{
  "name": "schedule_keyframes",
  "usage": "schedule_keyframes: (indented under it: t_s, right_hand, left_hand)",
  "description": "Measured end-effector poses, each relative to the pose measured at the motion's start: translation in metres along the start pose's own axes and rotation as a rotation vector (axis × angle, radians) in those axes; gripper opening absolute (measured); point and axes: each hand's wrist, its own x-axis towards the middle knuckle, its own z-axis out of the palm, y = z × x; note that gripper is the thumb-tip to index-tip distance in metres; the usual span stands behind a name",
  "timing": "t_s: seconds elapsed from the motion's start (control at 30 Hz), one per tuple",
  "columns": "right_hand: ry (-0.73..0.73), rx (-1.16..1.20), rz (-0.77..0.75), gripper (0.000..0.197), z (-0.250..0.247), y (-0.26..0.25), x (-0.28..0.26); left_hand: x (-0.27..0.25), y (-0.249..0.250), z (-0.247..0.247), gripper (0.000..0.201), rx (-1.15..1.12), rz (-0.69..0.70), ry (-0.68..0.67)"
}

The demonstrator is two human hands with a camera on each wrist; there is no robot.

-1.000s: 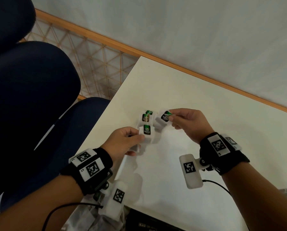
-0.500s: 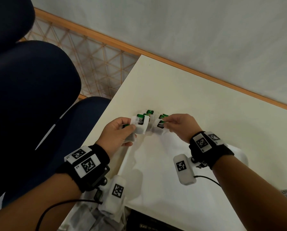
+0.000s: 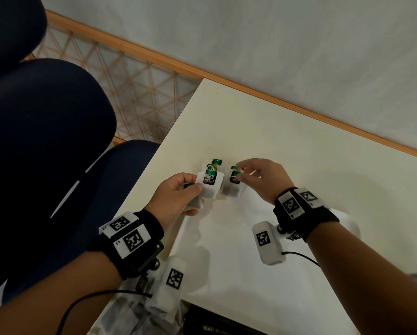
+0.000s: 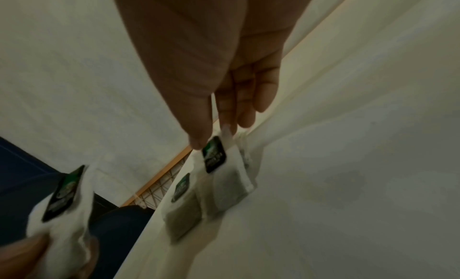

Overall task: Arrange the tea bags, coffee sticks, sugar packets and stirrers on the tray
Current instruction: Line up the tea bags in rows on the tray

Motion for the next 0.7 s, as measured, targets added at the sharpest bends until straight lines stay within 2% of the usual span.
schedule_keyframes:
  t_s: [0.1,0.23,0.33,0.4,0.47,0.57,0.7]
  right_hand:
    - [0.026,0.128,-0.063,0.021,-0.003,-0.012,-0.007]
    - [-0.182,0.333,-0.071,0.02,0.0,-0.034,-0.014]
    - [-0.174,0.323,-0.095,0.005,0.003,-0.043,-0.014]
    - [-0.129,0.324,-0.106,0.012,0.003,-0.043,-0.013]
    - [-0.153,0.241,-0.11,0.008,0.005,-0.044,-0.013]
    - [-0.209,0.103,-0.117,0.011,0.013,-0.044,-0.012]
    - [-0.193,0.036,-0.077,0.019,0.023,-0.041,-0.002]
  left_hand:
    - [0.0,-0.001,0.003,0.007,0.008,-0.003,-0.017]
    - [-0.002,0.0,0.006,0.005,0.007,-0.011,-0.049]
    - [-0.002,-0.001,0.002,0.018,-0.017,-0.009,0.001]
    - [-0.001,-0.002,-0.005,0.037,-0.05,0.011,0.076]
    - [0.001,-0.001,-0.012,0.048,-0.094,0.032,0.143]
    - [0.002,0.002,-0.022,0.043,-0.181,0.053,0.194]
    - [0.001,0.001,-0.027,0.043,-0.154,0.065,0.188]
